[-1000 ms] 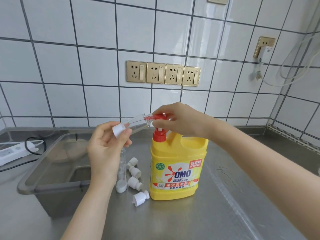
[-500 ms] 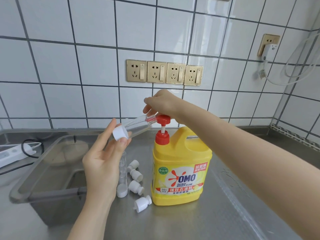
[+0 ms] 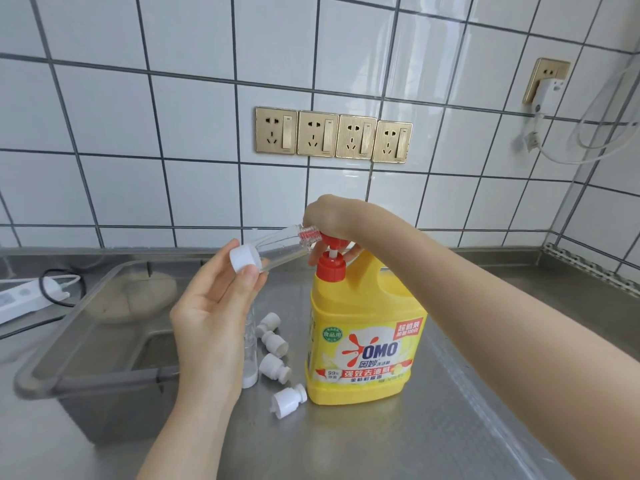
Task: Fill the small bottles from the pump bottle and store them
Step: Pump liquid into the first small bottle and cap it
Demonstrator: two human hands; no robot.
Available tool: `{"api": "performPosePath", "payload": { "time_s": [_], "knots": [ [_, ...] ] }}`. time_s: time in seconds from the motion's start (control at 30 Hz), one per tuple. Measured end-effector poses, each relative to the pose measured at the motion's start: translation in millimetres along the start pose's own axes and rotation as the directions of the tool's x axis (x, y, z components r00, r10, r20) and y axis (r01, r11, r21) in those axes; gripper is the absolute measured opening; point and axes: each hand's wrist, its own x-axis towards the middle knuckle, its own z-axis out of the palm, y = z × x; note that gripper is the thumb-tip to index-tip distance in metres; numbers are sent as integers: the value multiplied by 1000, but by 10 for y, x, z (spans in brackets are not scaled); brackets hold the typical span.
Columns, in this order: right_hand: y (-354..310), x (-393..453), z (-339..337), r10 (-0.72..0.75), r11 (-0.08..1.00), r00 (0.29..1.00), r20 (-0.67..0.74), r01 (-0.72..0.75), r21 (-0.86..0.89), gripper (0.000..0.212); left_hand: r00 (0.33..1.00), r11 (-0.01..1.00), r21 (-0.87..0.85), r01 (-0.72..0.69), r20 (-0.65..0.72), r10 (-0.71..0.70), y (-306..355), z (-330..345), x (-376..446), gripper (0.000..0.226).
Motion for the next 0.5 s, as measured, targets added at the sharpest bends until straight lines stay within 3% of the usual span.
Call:
{"api": "performPosePath", "payload": {
  "time_s": [0.1,0.2,0.37,0.5],
  "knots": [
    [19,17,24,-38,998,999,6,39,-40,24,1000,998,55,-26,2,26,-13,11,-38,22],
    [36,24,51,-131,938,991,22,131,-321,14,999,996,80,-36,-21,38,-16,31,-71,13],
    [39,46,117,-206,819,978,-14,165,-549,8,997,996,83,-17,-72,23,-41,36,-77,13],
    [26,38,124,-186,775,982,-15,137,-617,23,997,997,79,3,-72,3,-33,47,-107,15]
  ]
}}
